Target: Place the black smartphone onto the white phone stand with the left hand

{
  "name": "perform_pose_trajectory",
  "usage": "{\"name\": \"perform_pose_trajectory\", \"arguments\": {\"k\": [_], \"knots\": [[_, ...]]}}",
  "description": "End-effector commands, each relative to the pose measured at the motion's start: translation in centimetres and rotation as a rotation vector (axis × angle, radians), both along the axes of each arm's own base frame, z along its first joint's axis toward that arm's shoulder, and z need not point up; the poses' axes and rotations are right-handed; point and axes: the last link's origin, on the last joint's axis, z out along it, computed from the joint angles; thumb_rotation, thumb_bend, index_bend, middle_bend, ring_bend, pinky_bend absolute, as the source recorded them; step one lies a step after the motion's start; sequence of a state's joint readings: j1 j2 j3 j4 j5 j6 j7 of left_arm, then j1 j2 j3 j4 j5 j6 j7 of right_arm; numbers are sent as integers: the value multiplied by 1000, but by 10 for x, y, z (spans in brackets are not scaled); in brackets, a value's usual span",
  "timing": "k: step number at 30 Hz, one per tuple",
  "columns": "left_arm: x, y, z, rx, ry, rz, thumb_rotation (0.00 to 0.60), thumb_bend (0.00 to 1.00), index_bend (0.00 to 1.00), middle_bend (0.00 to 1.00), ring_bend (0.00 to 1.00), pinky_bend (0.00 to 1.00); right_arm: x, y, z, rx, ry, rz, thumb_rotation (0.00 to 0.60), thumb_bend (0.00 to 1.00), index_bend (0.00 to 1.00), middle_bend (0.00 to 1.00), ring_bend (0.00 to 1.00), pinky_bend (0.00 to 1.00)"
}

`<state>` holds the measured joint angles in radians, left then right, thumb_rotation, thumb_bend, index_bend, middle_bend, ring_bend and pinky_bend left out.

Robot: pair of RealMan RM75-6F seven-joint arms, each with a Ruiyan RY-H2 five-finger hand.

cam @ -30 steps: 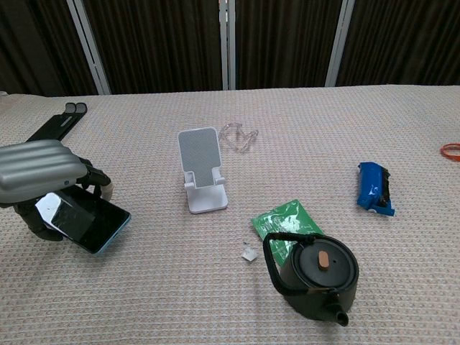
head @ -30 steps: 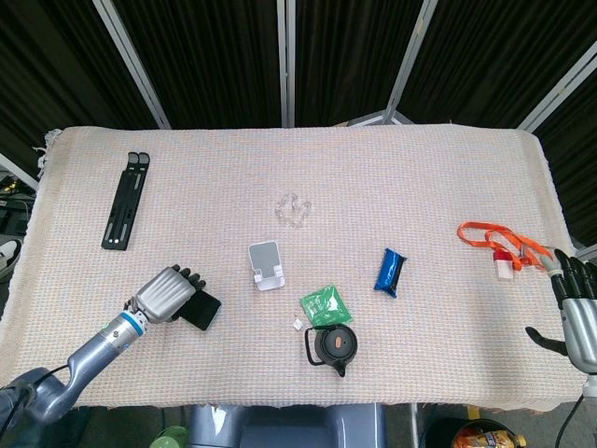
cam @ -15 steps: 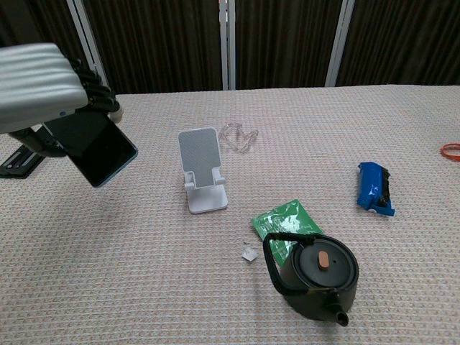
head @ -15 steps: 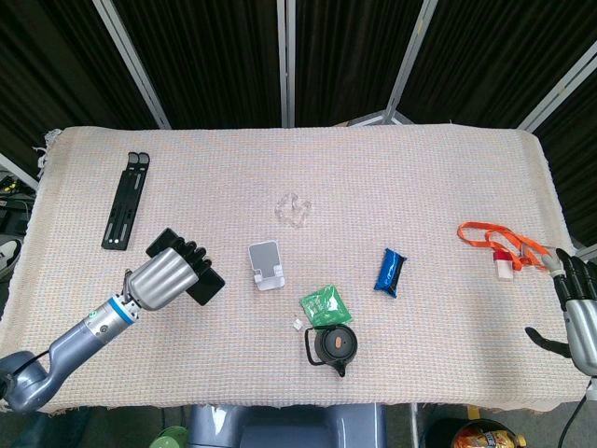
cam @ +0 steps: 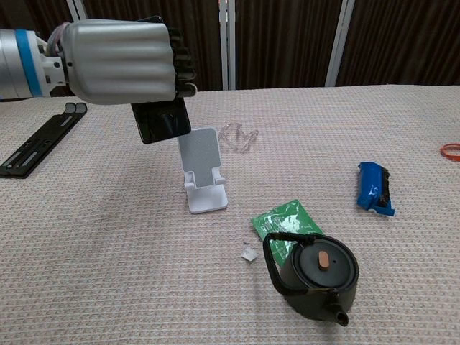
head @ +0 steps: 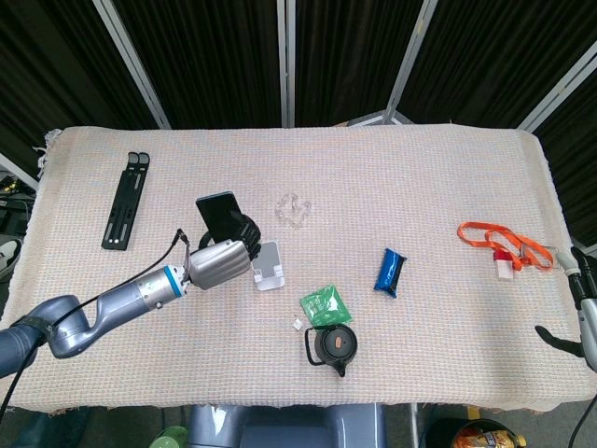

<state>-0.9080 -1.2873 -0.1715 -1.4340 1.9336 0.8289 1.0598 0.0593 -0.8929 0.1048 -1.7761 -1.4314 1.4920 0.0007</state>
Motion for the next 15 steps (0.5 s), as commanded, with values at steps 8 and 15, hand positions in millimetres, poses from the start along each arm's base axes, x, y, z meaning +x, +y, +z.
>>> {"name": "perform_pose_trajectory", "arguments": {"k": [8,15], "knots": [[12,-5,-38,-35,87,-11,600,145,554,346,446,412,-3,2,5,-6,-14,-6,600,0,0,0,0,0],[14,-7,-55,-41,105,3,600,146,553,347,446,411,-4,1,7,-11,-23,-7,600,0,0,0,0,0]]}}
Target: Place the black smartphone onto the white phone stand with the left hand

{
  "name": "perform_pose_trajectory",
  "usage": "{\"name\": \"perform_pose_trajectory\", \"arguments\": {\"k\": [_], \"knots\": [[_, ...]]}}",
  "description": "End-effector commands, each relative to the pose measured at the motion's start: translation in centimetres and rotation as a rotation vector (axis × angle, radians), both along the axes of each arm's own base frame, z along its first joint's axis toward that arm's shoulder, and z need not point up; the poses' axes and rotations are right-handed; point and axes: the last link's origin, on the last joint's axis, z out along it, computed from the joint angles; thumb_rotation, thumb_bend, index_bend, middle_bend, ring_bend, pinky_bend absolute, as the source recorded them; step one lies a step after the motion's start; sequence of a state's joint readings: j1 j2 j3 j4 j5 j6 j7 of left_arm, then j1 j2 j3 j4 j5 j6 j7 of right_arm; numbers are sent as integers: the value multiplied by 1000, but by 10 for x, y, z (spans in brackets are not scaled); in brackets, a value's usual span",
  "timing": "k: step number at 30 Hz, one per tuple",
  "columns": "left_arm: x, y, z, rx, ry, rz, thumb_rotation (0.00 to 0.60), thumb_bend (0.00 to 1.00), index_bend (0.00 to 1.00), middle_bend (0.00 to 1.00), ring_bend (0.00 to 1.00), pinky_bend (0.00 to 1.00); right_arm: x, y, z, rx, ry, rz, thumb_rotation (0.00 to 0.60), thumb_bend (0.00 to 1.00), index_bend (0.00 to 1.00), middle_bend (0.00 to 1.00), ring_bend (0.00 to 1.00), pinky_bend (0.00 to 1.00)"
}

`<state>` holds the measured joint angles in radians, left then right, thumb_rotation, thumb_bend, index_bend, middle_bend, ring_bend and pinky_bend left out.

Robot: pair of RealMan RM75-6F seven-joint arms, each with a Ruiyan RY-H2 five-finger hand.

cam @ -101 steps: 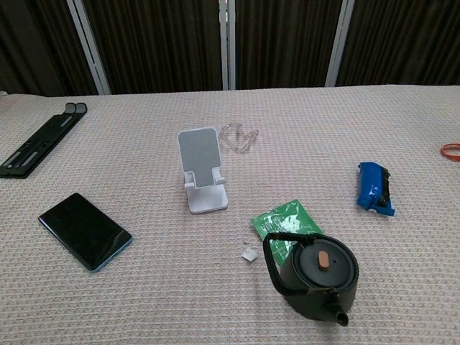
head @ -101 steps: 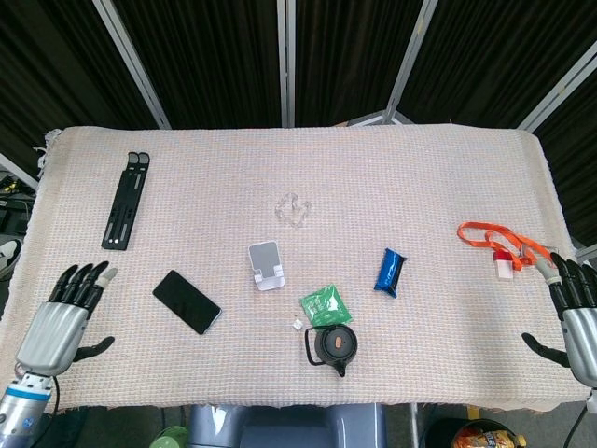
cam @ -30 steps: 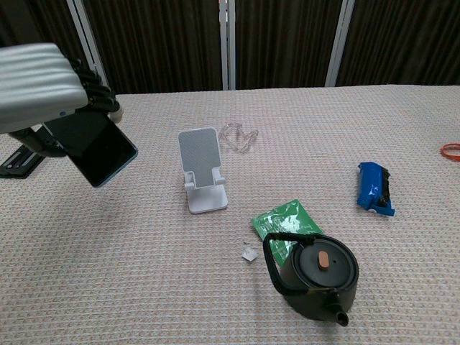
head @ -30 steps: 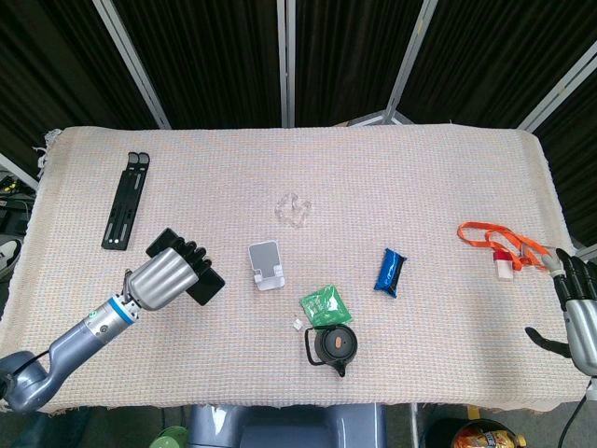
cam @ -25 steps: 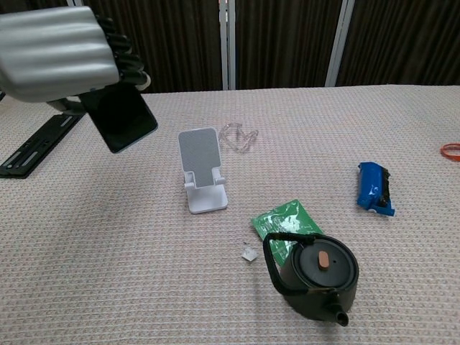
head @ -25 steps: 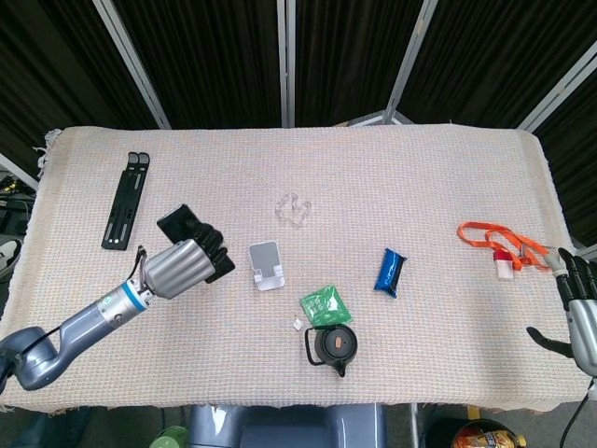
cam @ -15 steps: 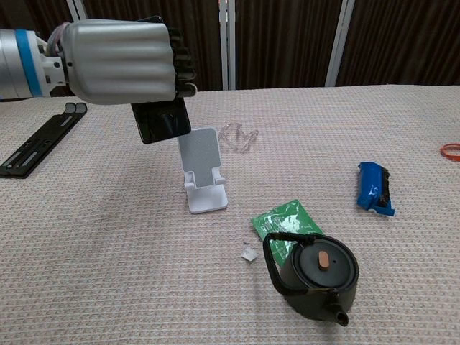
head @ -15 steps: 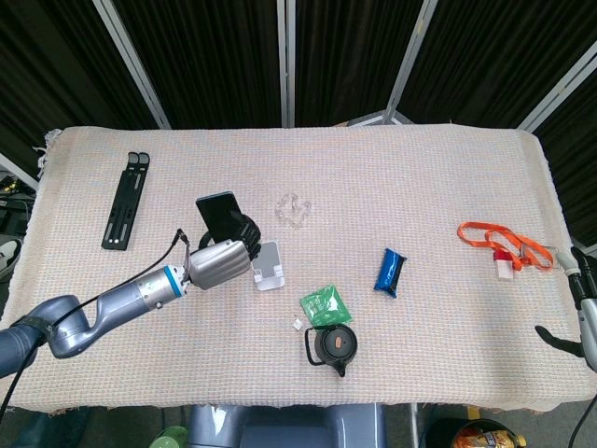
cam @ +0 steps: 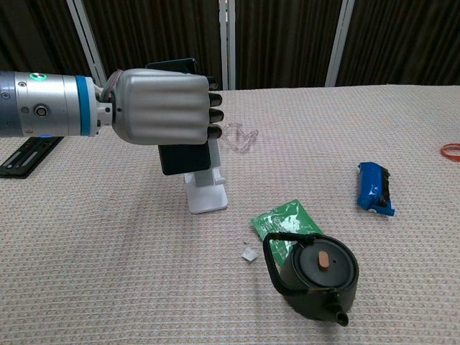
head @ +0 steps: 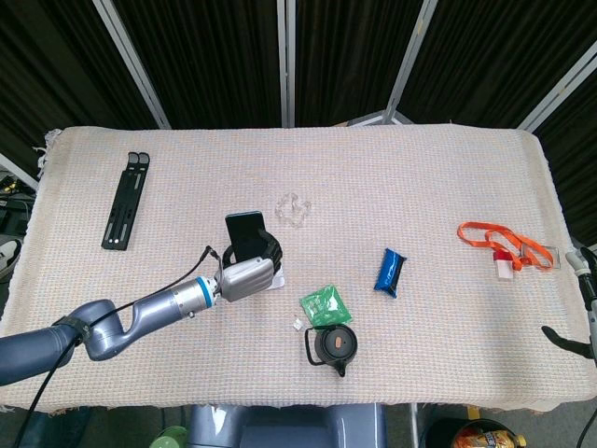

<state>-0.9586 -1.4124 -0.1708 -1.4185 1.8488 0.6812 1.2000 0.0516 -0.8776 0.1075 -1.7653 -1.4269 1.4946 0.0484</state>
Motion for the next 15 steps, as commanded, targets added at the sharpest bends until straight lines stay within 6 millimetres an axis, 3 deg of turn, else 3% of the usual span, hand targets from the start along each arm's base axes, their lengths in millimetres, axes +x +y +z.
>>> {"name": "perform_pose_trajectory", "arguments": {"k": [1,15], "knots": [[1,0,-6,-2,8,6,600,146,553,347,446,411,0,0,0,0,-2,-1,600,0,0,0,0,0],[7,-2,-22,14,-4,30,600,147,550,344,441,403,-2,-1,3,-1,-12,-3,600,0,0,0,0,0]]}}
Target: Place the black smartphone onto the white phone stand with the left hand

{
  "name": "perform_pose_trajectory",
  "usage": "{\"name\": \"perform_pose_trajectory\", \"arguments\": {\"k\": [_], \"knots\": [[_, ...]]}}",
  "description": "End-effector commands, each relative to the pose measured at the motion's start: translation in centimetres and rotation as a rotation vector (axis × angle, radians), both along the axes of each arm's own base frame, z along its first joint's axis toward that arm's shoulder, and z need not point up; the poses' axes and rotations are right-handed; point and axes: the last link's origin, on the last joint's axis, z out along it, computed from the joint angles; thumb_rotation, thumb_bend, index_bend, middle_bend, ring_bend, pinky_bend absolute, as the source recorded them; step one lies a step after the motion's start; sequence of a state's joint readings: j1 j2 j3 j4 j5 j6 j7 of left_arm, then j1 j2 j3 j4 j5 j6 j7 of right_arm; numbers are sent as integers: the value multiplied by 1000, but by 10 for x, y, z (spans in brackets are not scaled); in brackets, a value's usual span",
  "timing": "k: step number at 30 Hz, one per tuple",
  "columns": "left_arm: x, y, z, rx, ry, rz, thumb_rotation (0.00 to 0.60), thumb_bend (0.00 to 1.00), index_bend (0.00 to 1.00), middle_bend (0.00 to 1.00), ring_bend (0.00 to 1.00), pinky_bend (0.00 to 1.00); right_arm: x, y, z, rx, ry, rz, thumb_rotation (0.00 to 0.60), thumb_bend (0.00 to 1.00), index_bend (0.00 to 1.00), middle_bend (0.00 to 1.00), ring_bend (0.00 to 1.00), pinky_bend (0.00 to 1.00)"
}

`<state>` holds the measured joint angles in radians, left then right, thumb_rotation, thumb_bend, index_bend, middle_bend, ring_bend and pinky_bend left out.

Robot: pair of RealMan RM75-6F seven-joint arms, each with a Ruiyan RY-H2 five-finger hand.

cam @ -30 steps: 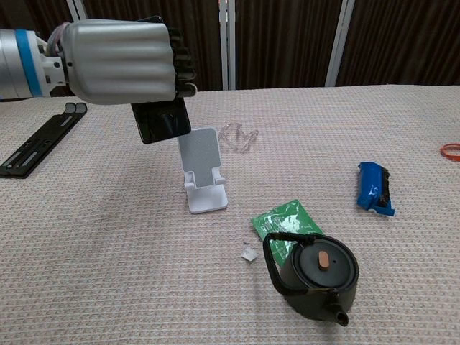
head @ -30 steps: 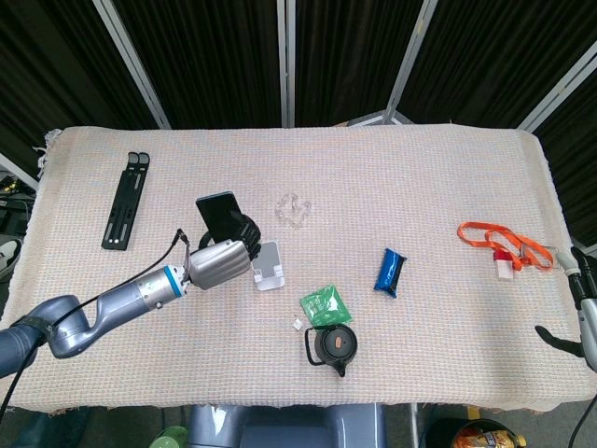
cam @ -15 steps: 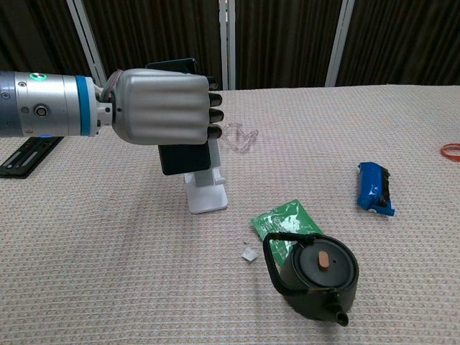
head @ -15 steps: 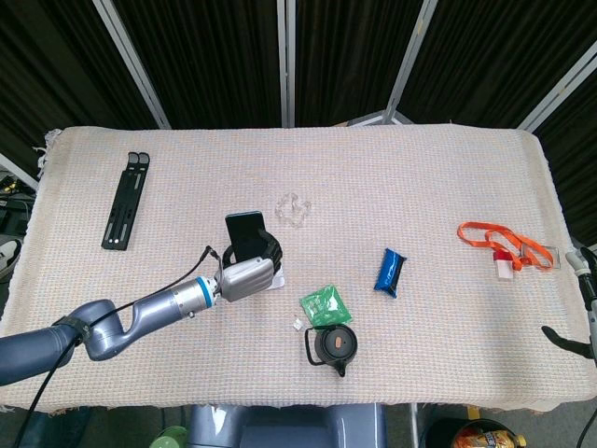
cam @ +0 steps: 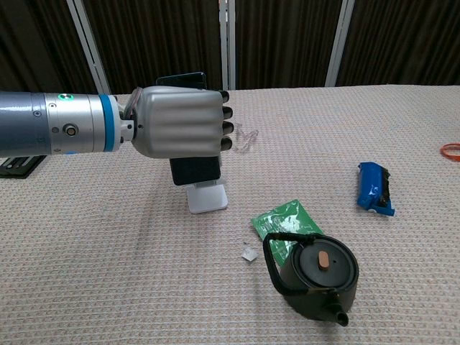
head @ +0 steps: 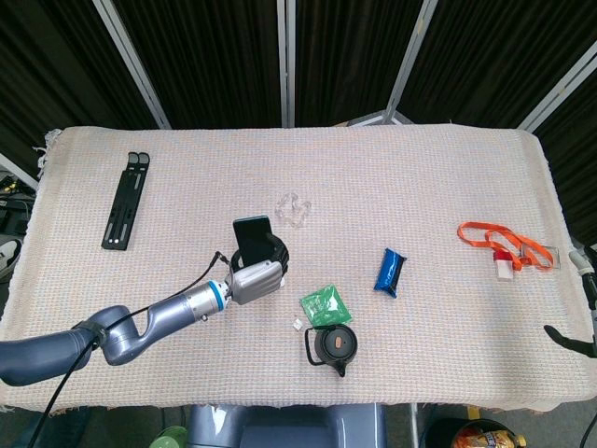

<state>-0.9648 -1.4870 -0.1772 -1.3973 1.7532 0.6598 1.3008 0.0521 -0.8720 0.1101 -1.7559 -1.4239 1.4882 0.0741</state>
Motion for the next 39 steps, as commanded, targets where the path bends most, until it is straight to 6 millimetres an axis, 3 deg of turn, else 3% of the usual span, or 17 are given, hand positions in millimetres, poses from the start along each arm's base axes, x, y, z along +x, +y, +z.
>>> {"name": "perform_pose_trajectory", "arguments": {"k": [1,23,29,34,39], "knots": [[1,1,-2,4,-3,5,600,147,550,344,441,403,0,0,0,-1,0,-1,600,0,0,0,0,0],[11,-1,-18,14,-18,32,600,135,520,317,413,373,-1,-1,0,3,-4,-5,600,0,0,0,0,0],[11,1,-18,39,-5,37,600,62,370,181,283,305,-2,0,1,3,-6,-5,600,0,0,0,0,0],[11,0,-18,60,-5,54,600,4,127,6,97,229,-1,0,1,3,-7,-5,600,0,0,0,0,0],[12,-2,-12,66,-18,50,600,0,0,0,1,169,-1,0,1,5,-8,-1,600,0,0,0,0,0]]}}
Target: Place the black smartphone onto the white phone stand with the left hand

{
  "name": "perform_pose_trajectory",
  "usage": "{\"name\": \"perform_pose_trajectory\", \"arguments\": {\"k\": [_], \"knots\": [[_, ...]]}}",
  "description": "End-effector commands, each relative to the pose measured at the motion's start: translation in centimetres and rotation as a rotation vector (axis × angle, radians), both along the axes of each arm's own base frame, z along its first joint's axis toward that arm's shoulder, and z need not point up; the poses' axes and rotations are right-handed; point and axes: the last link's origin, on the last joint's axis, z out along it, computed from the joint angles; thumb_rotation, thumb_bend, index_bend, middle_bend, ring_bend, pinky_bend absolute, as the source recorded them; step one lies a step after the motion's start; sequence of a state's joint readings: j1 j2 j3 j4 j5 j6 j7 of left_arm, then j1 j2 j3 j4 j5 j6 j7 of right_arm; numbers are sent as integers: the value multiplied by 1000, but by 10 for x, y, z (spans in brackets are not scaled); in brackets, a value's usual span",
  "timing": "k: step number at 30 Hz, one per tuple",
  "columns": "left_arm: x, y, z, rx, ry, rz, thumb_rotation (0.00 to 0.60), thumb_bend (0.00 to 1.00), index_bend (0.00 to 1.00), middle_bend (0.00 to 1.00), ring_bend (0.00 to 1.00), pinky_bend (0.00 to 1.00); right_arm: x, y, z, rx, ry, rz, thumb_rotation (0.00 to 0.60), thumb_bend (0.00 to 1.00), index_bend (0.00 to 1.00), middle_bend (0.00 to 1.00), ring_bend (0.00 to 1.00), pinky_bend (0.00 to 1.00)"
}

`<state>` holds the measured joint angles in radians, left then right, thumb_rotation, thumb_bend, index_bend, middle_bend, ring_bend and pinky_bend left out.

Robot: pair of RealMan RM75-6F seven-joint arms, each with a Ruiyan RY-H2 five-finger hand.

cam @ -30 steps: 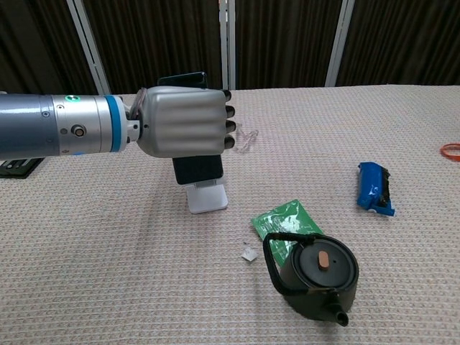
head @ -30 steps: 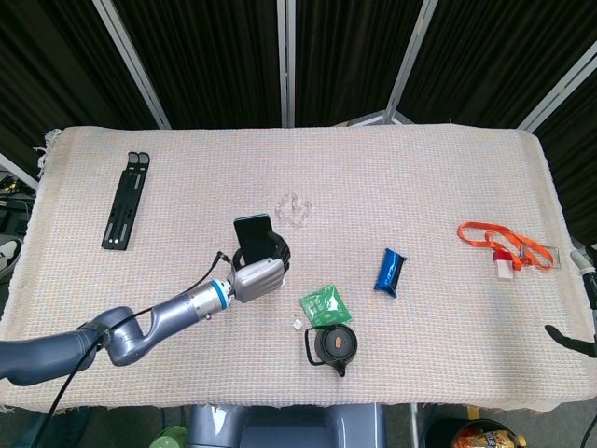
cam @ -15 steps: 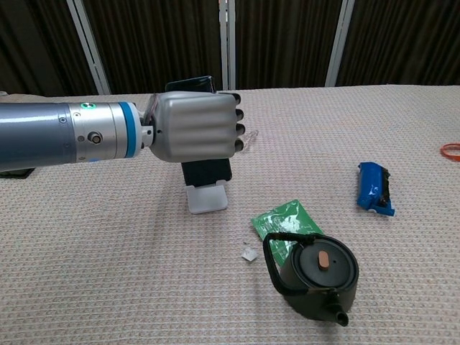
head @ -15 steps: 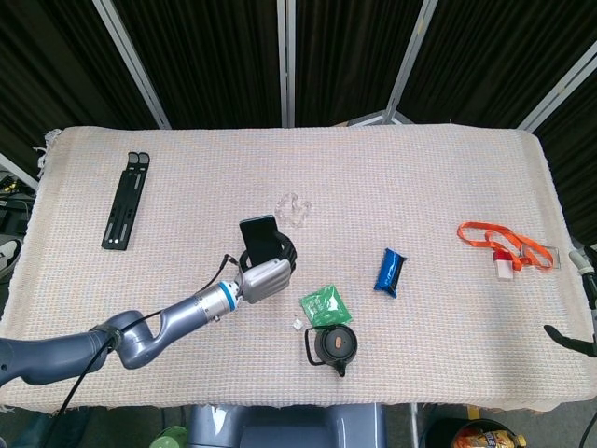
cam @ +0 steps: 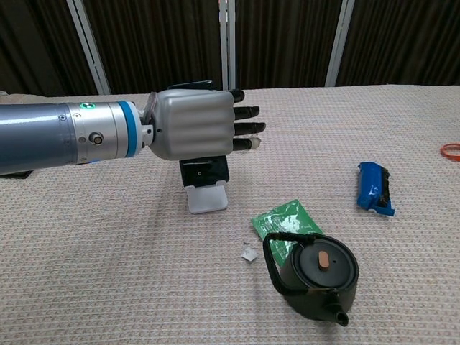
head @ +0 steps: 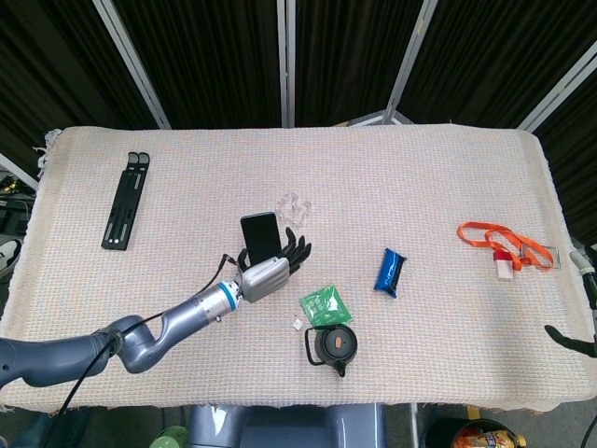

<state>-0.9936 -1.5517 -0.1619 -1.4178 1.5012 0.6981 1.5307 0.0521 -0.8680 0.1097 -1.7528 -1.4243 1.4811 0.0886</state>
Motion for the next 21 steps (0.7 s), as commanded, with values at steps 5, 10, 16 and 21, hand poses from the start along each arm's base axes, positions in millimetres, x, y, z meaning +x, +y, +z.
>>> {"name": "perform_pose_trajectory", "arguments": {"k": [5,10,16,21], "knots": [[5,-1,14,15,-51,7,600,0,0,0,0,151,1,1,0,0,-3,5,600,0,0,0,0,0],[17,0,44,19,-253,72,600,0,0,0,0,122,1,2,0,3,-7,6,600,0,0,0,0,0],[0,2,106,5,-747,337,600,0,0,0,0,71,3,5,2,-3,-15,19,600,0,0,0,0,0],[-59,-9,148,-3,-1050,577,600,0,0,0,0,12,6,7,2,-1,-19,29,600,0,0,0,0,0]]}}
